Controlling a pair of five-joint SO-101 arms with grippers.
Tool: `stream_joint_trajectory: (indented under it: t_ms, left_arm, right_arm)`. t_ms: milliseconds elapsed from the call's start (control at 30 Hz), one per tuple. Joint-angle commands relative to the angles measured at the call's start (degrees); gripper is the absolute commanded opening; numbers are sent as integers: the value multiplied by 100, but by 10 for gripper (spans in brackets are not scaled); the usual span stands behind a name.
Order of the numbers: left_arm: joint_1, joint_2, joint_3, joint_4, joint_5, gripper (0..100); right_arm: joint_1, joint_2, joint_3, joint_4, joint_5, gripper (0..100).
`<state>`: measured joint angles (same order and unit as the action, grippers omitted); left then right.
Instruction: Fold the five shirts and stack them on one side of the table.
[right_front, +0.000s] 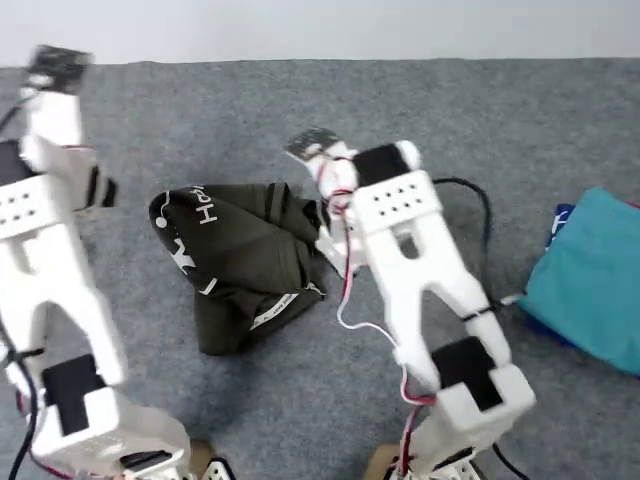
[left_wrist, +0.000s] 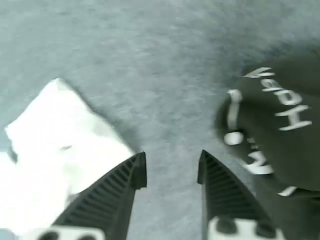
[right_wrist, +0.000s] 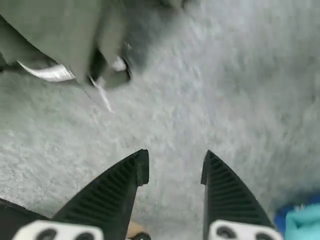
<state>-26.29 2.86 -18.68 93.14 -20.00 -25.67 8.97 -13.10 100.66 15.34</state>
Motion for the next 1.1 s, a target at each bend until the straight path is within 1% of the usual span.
stream_joint_trajectory:
  t_ms: [0,100,233,400,500,600,633,667,733,767,800,867,967,1067]
  left_arm:
    - [-695,-343,-154,53,-62,174]
    - [-1204,-290,-22,62,-70,174]
    - [-1662,-246,277,18,-105,174]
    - [-1969,-264,673,-220,-114,173]
    - [-2004,-273,804,-220,-114,173]
    - [-2040,-290,875,-281,-114,173]
    - [-2040,-290,892,-316,-114,173]
    - [-2040,-281,892,-325,-114,173]
    - [-2040,-264,892,-325,-114,173]
    - [-2040,-264,892,-325,-114,173]
    - [-2040,-264,892,-325,-114,173]
    - [-2031,-255,892,-325,-114,172]
    - [-2013,-264,892,-325,-114,167]
    - [-1908,-273,884,-325,-123,137]
  right_arm:
    - [-286,453,-932,215,-79,191]
    - [-593,945,-1486,215,-360,193]
    - [-980,1587,-2110,215,-554,193]
    - [-1288,2255,-2681,215,-563,192]
    - [-1402,2624,-2954,215,-563,190]
    - [-1393,2888,-3103,215,-563,184]
    - [-1385,2932,-3103,215,-554,162]
    - [-1376,2976,-3103,215,-545,125]
    - [-1358,3011,-3112,215,-519,13]
    - [-1349,3011,-3112,215,-510,6]
    - [-1288,2993,-3112,215,-510,27]
    - [-1156,2897,-3209,215,-510,7]
    - [-769,2633,-3490,215,-510,9]
    - [-286,2404,-3930,215,-422,9]
